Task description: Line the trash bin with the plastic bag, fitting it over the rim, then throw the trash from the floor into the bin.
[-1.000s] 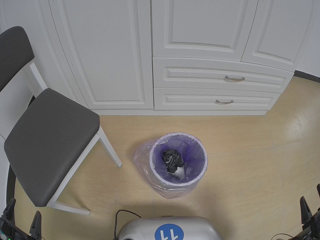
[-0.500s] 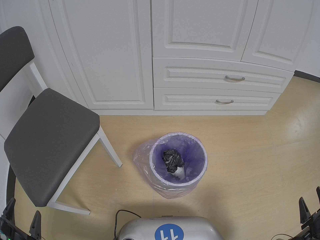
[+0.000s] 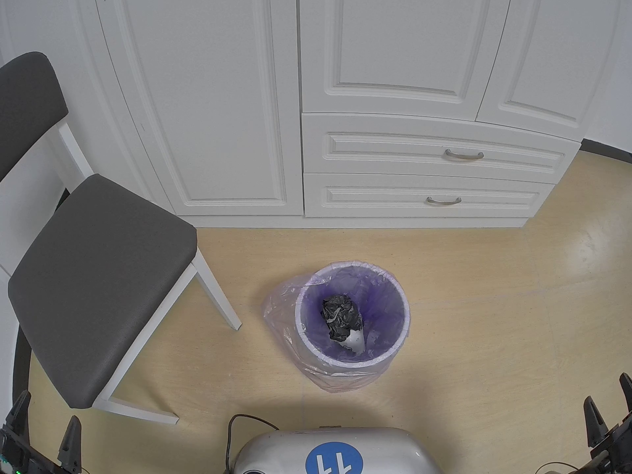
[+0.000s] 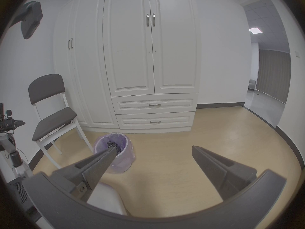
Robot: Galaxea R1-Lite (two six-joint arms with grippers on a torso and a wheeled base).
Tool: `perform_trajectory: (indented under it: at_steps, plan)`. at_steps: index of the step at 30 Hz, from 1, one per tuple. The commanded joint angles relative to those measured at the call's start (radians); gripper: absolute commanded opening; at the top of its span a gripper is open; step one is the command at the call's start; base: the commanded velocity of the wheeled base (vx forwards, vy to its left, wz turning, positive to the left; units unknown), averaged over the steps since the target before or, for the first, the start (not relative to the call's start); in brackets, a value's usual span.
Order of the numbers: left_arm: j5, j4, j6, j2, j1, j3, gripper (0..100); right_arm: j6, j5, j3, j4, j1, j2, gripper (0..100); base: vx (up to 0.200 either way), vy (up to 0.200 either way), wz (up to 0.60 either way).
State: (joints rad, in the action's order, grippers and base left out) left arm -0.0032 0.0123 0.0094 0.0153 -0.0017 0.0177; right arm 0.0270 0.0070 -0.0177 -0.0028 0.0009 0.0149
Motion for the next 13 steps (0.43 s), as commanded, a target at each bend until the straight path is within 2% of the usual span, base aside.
perform_trajectory:
  at_steps: [1,8,13]
  plan:
    - [0.0,0.0,0.001,-0.012,0.0,-0.013,100,-0.001,-0.002,0.018,0.0,0.001,-0.015,100,0.0,0.0,0.0]
    - [0.009,-0.006,-0.034,-0.012,0.002,-0.013,100,-0.009,-0.002,0.018,0.0,-0.001,-0.015,100,0.0,0.0,0.0]
    - [0.019,-0.012,-0.019,-0.012,0.002,-0.018,100,-0.009,-0.002,0.018,0.001,0.001,-0.015,100,0.0,0.0,0.0]
